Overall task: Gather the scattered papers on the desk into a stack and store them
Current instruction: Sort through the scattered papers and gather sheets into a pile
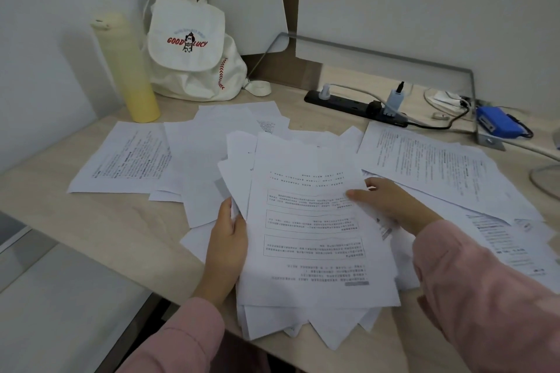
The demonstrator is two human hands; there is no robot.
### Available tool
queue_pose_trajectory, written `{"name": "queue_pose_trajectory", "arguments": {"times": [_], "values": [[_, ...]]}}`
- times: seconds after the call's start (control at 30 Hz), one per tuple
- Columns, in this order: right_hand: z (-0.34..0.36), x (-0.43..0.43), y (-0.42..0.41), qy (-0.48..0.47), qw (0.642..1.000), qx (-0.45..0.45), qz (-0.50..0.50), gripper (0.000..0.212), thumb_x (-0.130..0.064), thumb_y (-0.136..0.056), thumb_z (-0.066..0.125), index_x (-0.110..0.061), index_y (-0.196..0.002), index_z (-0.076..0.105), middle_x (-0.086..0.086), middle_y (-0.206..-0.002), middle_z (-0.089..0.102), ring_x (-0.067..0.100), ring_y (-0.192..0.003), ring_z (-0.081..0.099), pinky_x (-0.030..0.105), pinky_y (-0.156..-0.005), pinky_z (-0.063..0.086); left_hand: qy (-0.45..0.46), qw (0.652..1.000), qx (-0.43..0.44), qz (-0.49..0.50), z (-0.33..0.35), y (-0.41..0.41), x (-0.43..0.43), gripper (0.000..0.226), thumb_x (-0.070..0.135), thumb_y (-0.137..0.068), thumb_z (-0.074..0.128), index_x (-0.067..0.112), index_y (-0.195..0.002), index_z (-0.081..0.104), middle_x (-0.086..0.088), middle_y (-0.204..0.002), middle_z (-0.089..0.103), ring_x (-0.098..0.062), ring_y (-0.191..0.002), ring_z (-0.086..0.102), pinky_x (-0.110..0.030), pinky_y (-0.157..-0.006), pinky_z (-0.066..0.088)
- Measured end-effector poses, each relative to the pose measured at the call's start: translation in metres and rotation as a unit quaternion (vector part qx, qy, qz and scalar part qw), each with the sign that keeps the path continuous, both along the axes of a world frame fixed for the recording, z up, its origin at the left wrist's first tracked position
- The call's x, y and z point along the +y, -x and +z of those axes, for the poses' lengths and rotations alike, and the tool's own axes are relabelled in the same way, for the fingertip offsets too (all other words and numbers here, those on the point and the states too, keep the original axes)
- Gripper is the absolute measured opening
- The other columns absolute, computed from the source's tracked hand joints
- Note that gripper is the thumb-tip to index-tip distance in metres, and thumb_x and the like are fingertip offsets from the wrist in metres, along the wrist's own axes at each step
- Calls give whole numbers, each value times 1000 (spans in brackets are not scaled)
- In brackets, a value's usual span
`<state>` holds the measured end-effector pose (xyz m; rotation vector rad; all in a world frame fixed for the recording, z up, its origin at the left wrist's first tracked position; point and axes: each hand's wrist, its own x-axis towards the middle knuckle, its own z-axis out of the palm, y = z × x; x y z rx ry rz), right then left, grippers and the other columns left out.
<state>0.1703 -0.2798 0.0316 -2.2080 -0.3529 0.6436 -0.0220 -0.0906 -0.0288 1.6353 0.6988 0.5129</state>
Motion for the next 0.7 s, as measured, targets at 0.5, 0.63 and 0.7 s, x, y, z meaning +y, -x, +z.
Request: {"name": "queue_pose_trajectory", "arguments": {"times": [0.5,0.63,0.7], "values": [[-2,-11,81,-411,820,324,-233,15,-7,-92,48,-1,-101,58,20,-79,66,25,-67,71,34,-56,60,48,998,-41,12,8,2,-1,34,21,-99,36,29,-131,40,1,-124,57,-16,-115,54,-38,-100,42],[-17,11,120,-443,761,409,-240,21,-11,-94,46,4,-107,53,23,-81,69,31,-70,70,36,-55,61,77,996,-51,-5,17,6,-5,35,59,-88,36,40,-116,48,30,-101,59,21,-92,54,-1,-71,41],[-21,19,132,-441,755,438,-208,22,-14,-95,46,4,-105,53,25,-81,72,30,-68,73,37,-59,61,80,995,-59,-15,20,7,-6,45,69,-76,38,42,-109,50,31,-95,61,24,-83,54,-3,-66,42]]}}
